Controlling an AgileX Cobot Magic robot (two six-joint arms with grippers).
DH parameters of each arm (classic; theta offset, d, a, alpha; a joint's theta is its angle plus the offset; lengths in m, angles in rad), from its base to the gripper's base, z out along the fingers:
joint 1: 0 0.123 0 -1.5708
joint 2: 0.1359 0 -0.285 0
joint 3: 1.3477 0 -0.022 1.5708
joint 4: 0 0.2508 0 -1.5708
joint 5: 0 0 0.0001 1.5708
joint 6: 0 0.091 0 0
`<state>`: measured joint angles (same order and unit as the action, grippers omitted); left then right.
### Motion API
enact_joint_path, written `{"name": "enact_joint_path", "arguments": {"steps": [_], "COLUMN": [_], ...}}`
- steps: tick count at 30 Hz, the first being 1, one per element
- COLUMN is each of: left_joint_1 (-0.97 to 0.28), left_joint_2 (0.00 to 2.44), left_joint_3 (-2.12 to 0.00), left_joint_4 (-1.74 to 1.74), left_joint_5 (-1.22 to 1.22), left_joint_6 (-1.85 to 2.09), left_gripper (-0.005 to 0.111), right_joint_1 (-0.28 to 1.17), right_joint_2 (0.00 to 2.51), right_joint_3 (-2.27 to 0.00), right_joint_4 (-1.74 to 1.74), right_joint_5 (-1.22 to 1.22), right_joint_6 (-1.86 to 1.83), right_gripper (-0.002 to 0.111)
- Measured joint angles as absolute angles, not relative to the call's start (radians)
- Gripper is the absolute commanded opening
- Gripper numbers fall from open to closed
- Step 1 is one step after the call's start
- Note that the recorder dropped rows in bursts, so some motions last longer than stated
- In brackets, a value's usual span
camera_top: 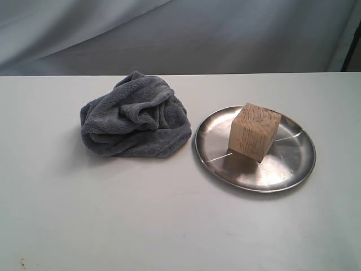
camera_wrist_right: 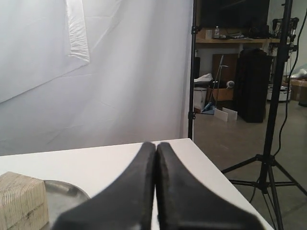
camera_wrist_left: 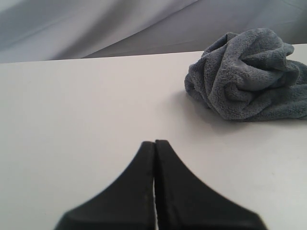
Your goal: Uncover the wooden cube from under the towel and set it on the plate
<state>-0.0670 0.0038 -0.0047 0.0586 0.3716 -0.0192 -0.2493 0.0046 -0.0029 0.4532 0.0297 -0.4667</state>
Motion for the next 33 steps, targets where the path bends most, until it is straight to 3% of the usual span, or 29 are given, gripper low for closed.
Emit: {"name": "enact_joint_path", "arguments": {"steps": [13,33], "left_joint_1": [-0.067,-0.067], "left_joint_2": [0.004,0.004], "left_joint_3": [-0.005,-0.005], "left_joint_4": [0.059,0.059], "left_joint_5": [0.372,0.372], "left_joint_6": [-0.019,-0.019], "left_gripper": [0.0,0.0], "right_joint_1": [-0.249,-0.207], "right_joint_2": [0.005,0.005], "right_joint_3": [-0.003,-0.003], "right_joint_4": [-0.021,-0.023], "right_joint_5": [0.107,0.338], "right_joint_6": [-0.085,-0.049], "right_gripper": [0.0,0.0]}}
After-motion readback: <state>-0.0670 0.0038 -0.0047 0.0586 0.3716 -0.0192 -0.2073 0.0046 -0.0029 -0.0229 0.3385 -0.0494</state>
